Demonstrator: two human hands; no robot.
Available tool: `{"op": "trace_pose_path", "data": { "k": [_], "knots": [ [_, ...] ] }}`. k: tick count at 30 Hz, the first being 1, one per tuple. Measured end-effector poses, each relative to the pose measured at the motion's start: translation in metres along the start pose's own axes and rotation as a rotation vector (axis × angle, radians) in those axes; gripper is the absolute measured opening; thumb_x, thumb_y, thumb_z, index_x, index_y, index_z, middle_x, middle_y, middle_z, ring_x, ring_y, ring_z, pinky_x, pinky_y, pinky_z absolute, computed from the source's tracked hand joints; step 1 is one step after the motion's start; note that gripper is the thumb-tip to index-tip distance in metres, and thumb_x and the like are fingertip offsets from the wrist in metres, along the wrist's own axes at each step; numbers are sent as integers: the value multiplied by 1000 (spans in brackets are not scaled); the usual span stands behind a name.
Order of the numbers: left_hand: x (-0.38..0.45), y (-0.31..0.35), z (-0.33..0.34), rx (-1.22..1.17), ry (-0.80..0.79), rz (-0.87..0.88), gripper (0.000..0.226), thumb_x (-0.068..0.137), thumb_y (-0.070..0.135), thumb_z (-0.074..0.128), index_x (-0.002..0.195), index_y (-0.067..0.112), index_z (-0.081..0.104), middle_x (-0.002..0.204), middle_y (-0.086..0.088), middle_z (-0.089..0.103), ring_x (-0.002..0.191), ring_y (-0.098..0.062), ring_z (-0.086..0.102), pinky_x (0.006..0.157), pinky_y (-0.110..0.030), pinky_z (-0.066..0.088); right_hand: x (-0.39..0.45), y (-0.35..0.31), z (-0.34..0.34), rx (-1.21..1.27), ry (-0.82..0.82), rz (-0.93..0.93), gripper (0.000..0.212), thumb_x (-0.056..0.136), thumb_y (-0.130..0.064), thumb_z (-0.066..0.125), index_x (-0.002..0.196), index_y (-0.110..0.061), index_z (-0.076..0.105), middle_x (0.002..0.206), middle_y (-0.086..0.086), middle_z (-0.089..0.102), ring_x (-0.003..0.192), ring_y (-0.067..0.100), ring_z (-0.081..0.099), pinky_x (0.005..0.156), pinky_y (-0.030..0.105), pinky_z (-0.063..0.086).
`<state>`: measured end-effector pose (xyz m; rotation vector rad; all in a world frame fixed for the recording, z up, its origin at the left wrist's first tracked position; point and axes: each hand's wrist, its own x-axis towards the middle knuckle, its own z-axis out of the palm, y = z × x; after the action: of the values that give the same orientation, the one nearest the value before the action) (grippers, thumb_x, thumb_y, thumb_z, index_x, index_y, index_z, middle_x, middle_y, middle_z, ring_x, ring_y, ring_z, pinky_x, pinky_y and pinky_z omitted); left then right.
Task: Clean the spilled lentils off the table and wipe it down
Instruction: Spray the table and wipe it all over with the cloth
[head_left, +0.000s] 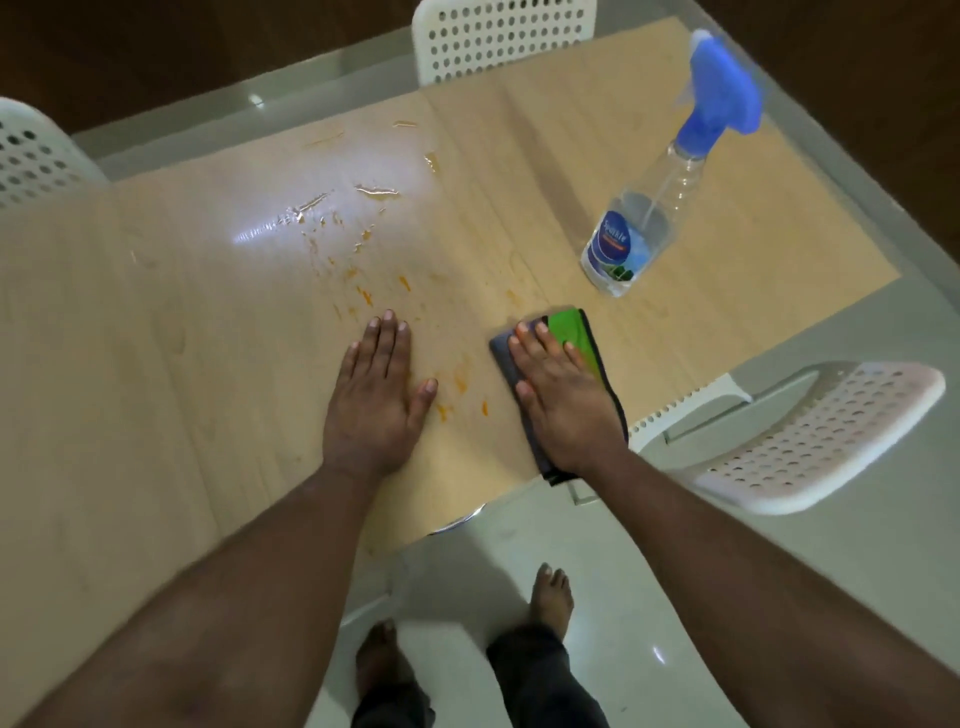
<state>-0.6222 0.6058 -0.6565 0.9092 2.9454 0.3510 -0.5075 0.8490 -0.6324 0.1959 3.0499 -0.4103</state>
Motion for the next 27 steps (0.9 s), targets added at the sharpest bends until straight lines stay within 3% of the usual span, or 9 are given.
{"op": "trace_pose_path", "data": {
  "k": [6, 13, 19, 22, 27],
  "knots": [
    [1, 9, -1, 4, -26, -135, 79, 106, 61, 18, 169, 15, 7, 177, -1, 0, 163, -14, -4, 132, -41, 6, -15, 18, -6, -106, 15, -65, 66, 109, -38, 28, 169, -17, 12, 177, 4, -1, 163, 19, -2, 131, 45, 13],
    [1, 10, 1, 13, -17, -161, 79, 107, 60, 18, 169, 14, 7, 177, -2, 0, 163, -14, -5, 132, -40, 6, 93, 0, -4, -86, 23, -52, 66, 108, -39, 26, 169, -18, 12, 177, 4, 6, 163, 25, 3, 130, 49, 15],
    [2, 14, -6, 19, -48, -206, 79, 107, 61, 13, 169, 13, 3, 177, -3, -4, 162, -14, -9, 132, -41, 7, 15, 23, -10, -87, -55, -206, 65, 110, -38, 25, 170, -21, 7, 177, -1, -4, 163, 18, -8, 131, 47, 11],
    [4, 15, -6, 16, -50, -209, 78, 107, 60, 13, 169, 13, 3, 177, -2, -5, 162, -13, -11, 132, -40, 5, 24, 39, -14, -107, -41, -159, 64, 109, -39, 23, 169, -22, 10, 177, 2, -2, 163, 20, -4, 131, 49, 12],
    [3, 11, -1, 11, -29, -210, 77, 107, 59, 16, 169, 15, 4, 177, -2, -5, 162, -12, -11, 132, -39, 3, 114, 12, -14, -71, 4, -59, 64, 109, -40, 21, 169, -20, 16, 177, 7, 7, 163, 26, 4, 130, 50, 13]
  ]
}}
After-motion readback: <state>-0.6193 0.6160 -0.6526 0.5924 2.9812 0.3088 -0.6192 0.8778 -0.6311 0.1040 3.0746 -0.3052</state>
